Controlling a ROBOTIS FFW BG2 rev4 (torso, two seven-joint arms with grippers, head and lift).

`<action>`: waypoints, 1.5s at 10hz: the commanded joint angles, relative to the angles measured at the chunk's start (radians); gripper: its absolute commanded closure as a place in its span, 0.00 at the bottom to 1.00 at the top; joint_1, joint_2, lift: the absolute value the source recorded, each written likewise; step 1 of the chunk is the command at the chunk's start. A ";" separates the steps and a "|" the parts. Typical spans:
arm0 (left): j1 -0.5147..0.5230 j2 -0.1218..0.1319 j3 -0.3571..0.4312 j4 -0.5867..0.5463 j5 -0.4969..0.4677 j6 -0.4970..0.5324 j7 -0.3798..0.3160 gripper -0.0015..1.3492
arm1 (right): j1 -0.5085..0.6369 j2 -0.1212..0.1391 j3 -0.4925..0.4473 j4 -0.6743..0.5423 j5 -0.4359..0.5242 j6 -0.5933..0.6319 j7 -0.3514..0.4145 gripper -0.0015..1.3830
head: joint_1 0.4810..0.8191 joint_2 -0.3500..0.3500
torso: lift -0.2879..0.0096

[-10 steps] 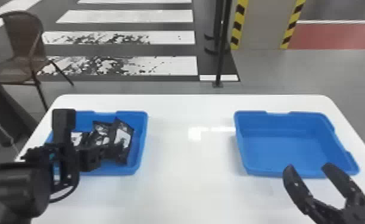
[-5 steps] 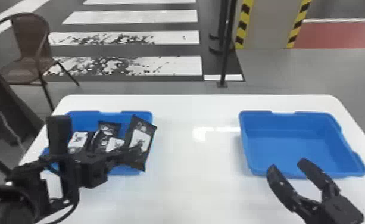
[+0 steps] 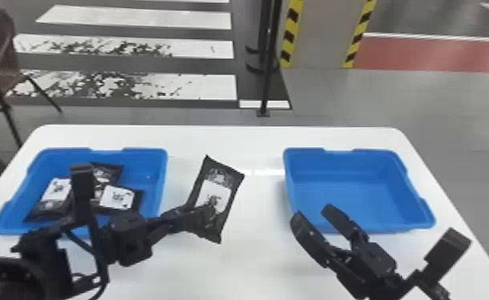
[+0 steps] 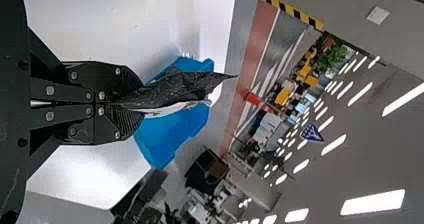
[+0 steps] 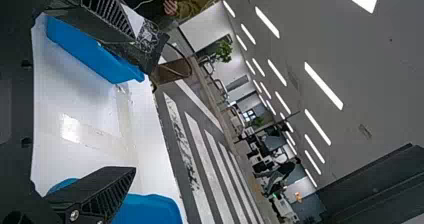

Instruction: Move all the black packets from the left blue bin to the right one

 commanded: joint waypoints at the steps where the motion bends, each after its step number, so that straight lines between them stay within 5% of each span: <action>1: -0.030 0.008 -0.030 0.045 0.015 0.012 -0.030 0.87 | -0.026 -0.011 0.018 0.009 -0.024 0.050 0.005 0.07 | 0.63 0.38 | 0.50; 9: -0.138 0.018 -0.202 0.224 0.185 0.031 -0.111 0.87 | -0.159 -0.046 0.102 0.095 -0.113 0.109 0.007 0.08 | 0.63 0.33 | 0.50; 10: -0.138 0.018 -0.212 0.231 0.191 0.031 -0.111 0.87 | -0.161 -0.047 0.104 0.095 -0.115 0.112 0.007 0.30 | 0.63 0.32 | 0.50; 11: -0.138 0.018 -0.216 0.231 0.195 0.031 -0.111 0.87 | -0.161 -0.046 0.104 0.100 -0.113 0.112 0.002 0.79 | 0.63 0.31 | 0.50; 12: -0.141 0.018 -0.216 0.231 0.195 0.031 -0.111 0.87 | -0.161 -0.044 0.104 0.102 -0.111 0.112 0.002 0.92 | 0.63 0.30 | 0.50; 15: -0.145 0.018 -0.210 0.231 0.193 0.007 -0.108 0.86 | -0.159 -0.044 0.106 0.100 -0.113 0.087 0.004 0.92 | 0.63 0.30 | 0.50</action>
